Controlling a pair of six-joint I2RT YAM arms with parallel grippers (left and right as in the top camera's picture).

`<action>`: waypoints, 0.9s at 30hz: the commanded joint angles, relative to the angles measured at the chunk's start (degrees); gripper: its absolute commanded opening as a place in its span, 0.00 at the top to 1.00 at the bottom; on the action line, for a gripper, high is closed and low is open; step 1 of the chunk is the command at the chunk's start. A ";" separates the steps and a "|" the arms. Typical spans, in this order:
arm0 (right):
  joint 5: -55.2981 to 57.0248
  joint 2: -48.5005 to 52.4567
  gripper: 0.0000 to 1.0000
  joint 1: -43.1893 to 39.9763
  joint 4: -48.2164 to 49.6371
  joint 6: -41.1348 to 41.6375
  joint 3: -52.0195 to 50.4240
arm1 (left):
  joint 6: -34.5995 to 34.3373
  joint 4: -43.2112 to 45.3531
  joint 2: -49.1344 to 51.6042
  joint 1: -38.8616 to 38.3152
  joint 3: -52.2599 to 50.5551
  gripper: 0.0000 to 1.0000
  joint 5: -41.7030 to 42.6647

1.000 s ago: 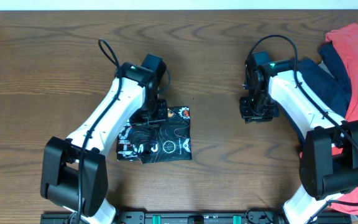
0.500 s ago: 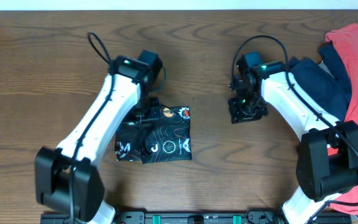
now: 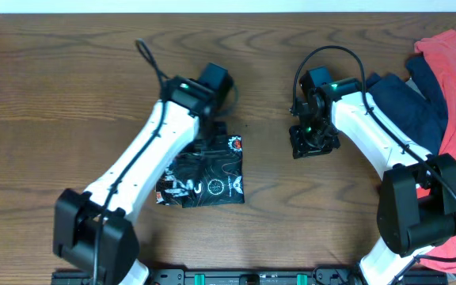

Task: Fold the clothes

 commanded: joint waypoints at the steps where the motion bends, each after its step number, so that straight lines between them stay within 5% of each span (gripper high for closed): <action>1: -0.42 -0.55 0.67 0.31 -0.13 -0.52 0.63 | -0.35 1.44 0.68 -1.75 -0.20 0.58 3.82; 6: -1.90 -0.55 0.67 0.44 0.15 -1.90 0.63 | 4.44 -3.19 -0.68 2.54 3.10 0.54 1.33; 14: -30.67 -0.55 0.67 5.35 8.00 -15.13 0.63 | 5.55 -2.67 -3.13 18.12 3.87 0.48 -2.82; 27: -20.52 -0.15 0.66 18.58 13.90 -3.50 0.42 | 11.58 9.66 0.92 22.56 -8.46 0.48 2.25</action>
